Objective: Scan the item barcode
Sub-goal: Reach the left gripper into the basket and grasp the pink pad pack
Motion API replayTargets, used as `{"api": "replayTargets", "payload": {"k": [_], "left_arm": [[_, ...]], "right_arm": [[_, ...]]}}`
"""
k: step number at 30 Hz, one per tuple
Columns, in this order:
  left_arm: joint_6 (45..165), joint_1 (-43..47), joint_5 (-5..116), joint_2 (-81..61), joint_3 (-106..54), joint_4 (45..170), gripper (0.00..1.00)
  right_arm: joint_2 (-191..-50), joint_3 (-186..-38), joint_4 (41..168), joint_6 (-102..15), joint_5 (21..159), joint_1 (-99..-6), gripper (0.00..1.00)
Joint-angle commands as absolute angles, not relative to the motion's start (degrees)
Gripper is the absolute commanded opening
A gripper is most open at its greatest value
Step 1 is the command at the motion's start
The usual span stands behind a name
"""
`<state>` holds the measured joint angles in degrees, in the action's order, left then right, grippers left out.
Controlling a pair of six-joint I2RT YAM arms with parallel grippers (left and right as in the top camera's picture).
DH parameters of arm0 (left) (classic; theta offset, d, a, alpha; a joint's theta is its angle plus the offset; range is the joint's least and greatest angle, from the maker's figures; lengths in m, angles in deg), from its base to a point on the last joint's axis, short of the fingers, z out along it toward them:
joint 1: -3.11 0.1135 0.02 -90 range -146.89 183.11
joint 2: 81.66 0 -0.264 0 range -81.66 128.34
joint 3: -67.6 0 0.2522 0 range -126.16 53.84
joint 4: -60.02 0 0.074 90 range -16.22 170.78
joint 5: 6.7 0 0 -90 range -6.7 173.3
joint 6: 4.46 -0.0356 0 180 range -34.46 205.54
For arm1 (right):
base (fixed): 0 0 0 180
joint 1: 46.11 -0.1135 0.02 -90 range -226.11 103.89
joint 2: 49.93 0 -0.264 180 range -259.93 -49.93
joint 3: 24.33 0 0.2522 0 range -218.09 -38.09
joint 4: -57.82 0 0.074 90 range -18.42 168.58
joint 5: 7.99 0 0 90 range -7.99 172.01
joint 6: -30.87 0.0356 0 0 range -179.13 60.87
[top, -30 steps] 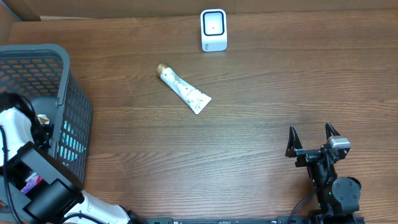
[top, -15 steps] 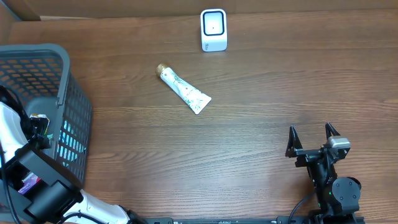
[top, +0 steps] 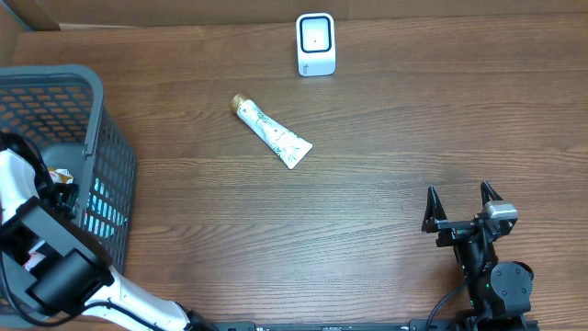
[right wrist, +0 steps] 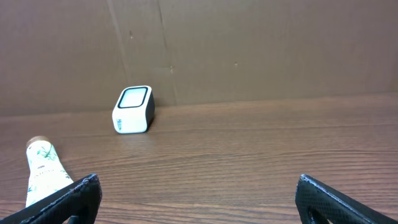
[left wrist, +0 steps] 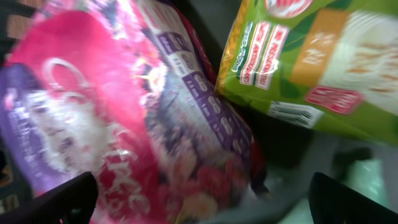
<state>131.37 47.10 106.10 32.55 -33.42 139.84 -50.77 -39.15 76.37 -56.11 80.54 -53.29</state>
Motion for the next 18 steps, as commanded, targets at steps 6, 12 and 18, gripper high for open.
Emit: {"api": "replayTargets", "payload": {"k": [6, 12, 18], "left_arm": [[130.5, 47.9, 108.0, 37.0, -34.4, 138.9, 0.68], [130.5, 48.2, 108.5, 37.1, -34.5, 139.5, 0.04], [130.5, 48.2, 106.4, 37.0, -38.9, 144.4, 0.04]], "right_arm": [[-50.1, -38.5, 76.2, -55.7, 80.8, -53.6, 1.00], [-50.1, -38.5, 76.2, -55.7, 80.8, -53.6, 1.00], [-50.1, -38.5, 76.2, -55.7, 80.8, -53.6, 1.00]]}}
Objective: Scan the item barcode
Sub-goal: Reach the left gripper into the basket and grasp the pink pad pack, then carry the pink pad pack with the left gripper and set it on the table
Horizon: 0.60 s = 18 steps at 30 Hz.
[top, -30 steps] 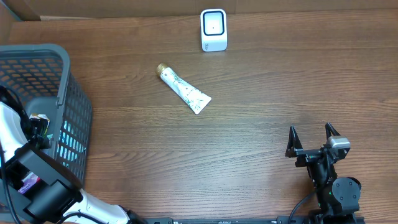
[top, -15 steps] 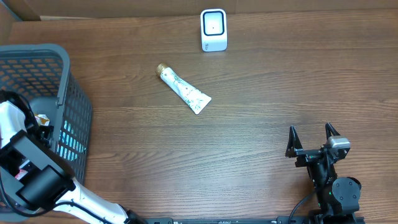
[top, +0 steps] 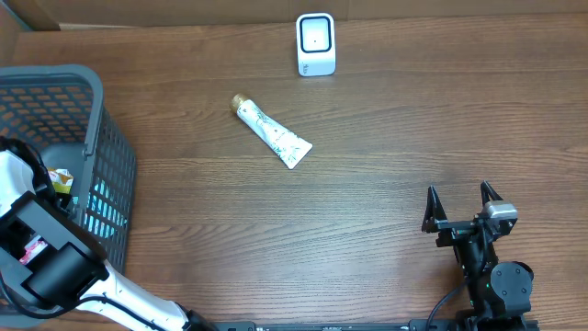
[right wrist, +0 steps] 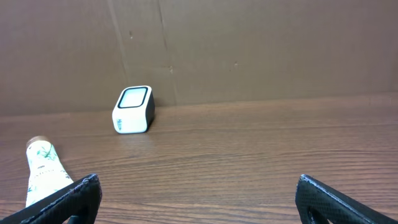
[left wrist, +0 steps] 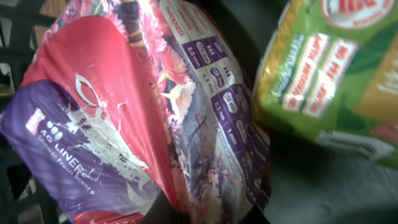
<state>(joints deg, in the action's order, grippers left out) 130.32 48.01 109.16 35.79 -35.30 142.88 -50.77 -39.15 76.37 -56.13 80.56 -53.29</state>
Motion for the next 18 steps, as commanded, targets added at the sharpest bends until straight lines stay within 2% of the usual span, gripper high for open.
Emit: {"api": "replayTargets", "payload": {"k": [1, 13, 15, 18], "left_arm": [[130.4, 48.2, 105.7, 37.0, -40.6, 146.0, 0.04], [123.9, 48.1, 89.5, 36.1, -76.7, 170.3, 0.04], [117.3, 48.0, 79.9, 35.0, -83.3, 170.6, 0.04], [116.3, 47.6, 69.3, 31.5, -87.8, 170.6, 0.04]], "right_arm": [[-50.1, -38.5, 76.2, -55.7, 80.8, -53.6, 1.00], [-50.1, -38.5, 76.2, -55.7, 80.8, -53.6, 1.00], [-50.1, -38.5, 76.2, -55.7, 80.8, -53.6, 1.00], [-50.1, -38.5, 76.2, -55.7, 80.8, -53.6, 1.00]]}}
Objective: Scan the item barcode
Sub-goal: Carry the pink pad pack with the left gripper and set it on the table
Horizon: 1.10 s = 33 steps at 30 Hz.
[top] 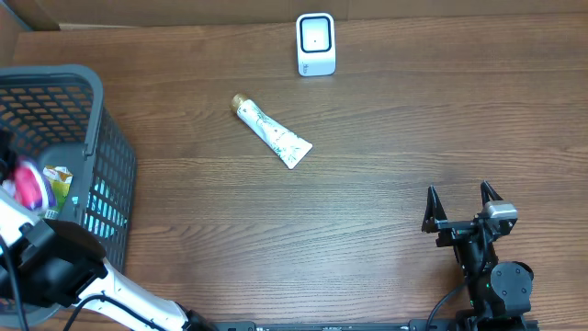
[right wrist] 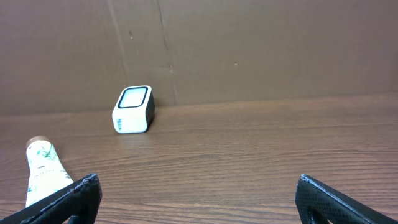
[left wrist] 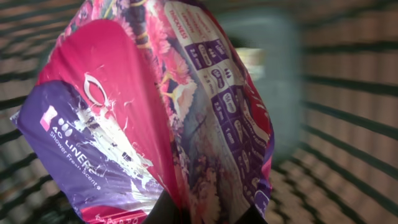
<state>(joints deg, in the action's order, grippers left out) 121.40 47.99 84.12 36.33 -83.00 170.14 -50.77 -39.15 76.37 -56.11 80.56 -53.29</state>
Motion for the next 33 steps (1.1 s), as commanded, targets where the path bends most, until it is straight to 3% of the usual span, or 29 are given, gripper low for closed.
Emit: {"api": "replayTargets", "payload": {"k": [1, 6, 14, 21, 27, 33], "left_arm": [[116.8, 47.4, 67.3, 30.4, -88.7, 170.6, 0.04], [117.3, 44.3, 54.5, 23.4, -92.0, 170.6, 0.04], [120.3, 31.7, 51.6, 12.8, -92.0, 169.1, 0.04], [123.9, 10.1, 51.0, 10.4, -91.6, 167.3, 0.04], [123.6, -10.1, 59.5, 14.8, -88.3, 163.6, 0.04], [117.9, -21.4, 59.3, 23.7, -85.2, 159.7, 0.04]], "right_arm": [[-50.1, -38.5, 76.2, -55.7, 80.8, -53.6, 1.00], [-50.1, -38.5, 76.2, -55.7, 80.8, -53.6, 1.00], [-50.1, -38.5, 76.2, -55.7, 80.8, -53.6, 1.00], [-50.1, -38.5, 76.2, -55.7, 80.8, -53.6, 1.00], [-50.1, -38.5, 76.2, -55.7, 80.8, -53.6, 1.00], [-50.1, -38.5, 76.2, -55.7, 80.8, -53.6, 1.00]]}}
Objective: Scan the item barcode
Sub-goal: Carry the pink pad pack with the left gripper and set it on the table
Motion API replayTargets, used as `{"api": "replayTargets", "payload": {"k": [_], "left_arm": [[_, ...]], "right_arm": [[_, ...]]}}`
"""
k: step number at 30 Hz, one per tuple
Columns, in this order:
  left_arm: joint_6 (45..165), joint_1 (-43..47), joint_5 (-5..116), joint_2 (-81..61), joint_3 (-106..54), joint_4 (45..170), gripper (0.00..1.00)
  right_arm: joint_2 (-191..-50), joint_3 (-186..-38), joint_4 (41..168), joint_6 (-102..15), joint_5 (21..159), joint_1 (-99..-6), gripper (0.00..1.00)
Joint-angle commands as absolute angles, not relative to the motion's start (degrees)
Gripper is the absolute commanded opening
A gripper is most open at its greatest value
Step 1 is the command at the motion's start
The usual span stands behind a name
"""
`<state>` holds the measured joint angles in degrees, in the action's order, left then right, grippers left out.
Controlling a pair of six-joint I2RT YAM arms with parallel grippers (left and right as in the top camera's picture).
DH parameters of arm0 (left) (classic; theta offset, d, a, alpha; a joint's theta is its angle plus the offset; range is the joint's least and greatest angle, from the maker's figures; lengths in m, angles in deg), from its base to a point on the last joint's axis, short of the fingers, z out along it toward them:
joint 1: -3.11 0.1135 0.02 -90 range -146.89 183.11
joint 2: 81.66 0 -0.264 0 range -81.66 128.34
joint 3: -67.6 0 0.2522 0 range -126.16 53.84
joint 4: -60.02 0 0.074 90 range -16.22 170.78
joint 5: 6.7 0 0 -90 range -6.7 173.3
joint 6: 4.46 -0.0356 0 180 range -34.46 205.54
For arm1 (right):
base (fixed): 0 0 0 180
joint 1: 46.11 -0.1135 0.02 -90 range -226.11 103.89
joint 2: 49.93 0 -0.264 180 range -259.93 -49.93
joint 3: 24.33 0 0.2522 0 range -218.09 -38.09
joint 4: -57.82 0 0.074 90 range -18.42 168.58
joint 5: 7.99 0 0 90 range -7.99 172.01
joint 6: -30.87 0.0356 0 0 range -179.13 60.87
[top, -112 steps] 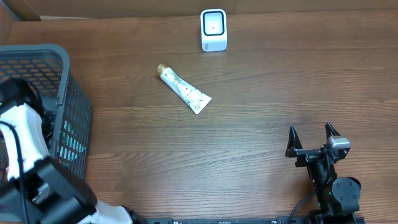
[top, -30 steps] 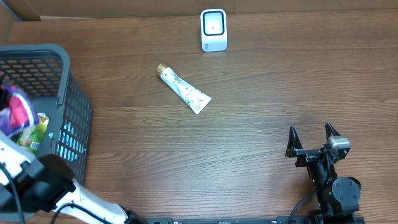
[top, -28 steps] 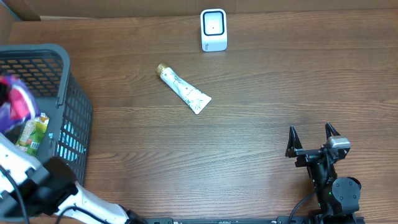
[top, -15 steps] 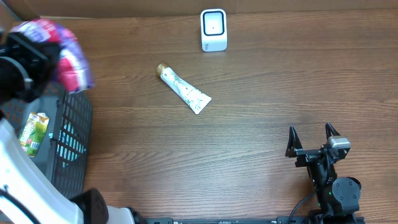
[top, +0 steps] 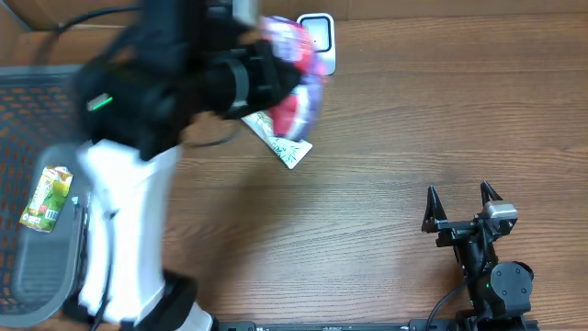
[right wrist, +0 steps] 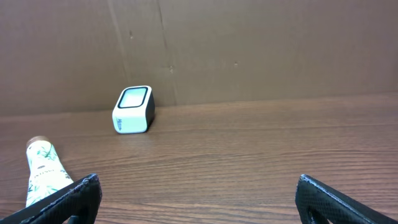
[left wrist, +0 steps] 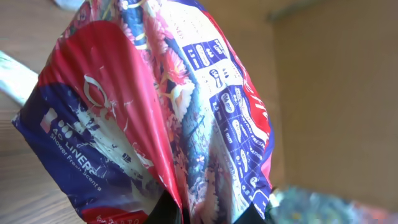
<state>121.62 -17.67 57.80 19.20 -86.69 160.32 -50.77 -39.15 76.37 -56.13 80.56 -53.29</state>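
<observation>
My left gripper point(left wrist: 211, 213) is shut on a pink and purple pouch point(left wrist: 155, 112), which fills the left wrist view. Overhead, the blurred left arm reaches across the far side of the table and holds the pouch point(top: 296, 87) in the air just left of the white scanner point(top: 319, 43). The scanner point(right wrist: 132, 110) stands upright against the back wall. My right gripper point(right wrist: 199, 194) is open and holds nothing, parked at the near right point(top: 462, 209).
A white tube point(top: 278, 141) lies on the table under the pouch, also seen in the right wrist view point(right wrist: 42, 167). The grey basket point(top: 37, 276) stands at the left edge with a green pack point(top: 41, 198) in it. A cardboard wall point(right wrist: 249, 50) backs the table.
The left arm has gone from inside the basket to the far middle of the table, carrying the pouch up beside the scanner. The right arm has not moved.
My left gripper was open over the pouch and a green pack inside the basket. Then it was shut on the pouch, then held it raised within the basket's walls. Now the pouch hangs by the scanner, and the green pack stays in the basket.
</observation>
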Motion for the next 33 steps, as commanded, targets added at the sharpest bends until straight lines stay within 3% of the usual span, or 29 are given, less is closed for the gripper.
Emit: {"api": "replayTargets", "payload": {"k": [1, 4, 13, 33], "left_arm": [[117.2, -22.8, 58.3, 25.7, -84.7, 159.5, 0.04], [112.8, -26.1, 50.3, 31.8, -84.0, 158.8, 0.04], [92.5, -30.5, 10.2, 50.1, -84.0, 159.4, 0.04], [88.2, -28.4, 14.7, 57.8, -82.6, 160.0, 0.05]], "right_arm": [[-50.1, -38.5, 76.2, -55.7, 80.8, -53.6, 1.00], [-50.1, -38.5, 76.2, -55.7, 80.8, -53.6, 1.00], [-50.1, -38.5, 76.2, -55.7, 80.8, -53.6, 1.00], [-50.1, -38.5, 76.2, -55.7, 80.8, -53.6, 1.00]]}}
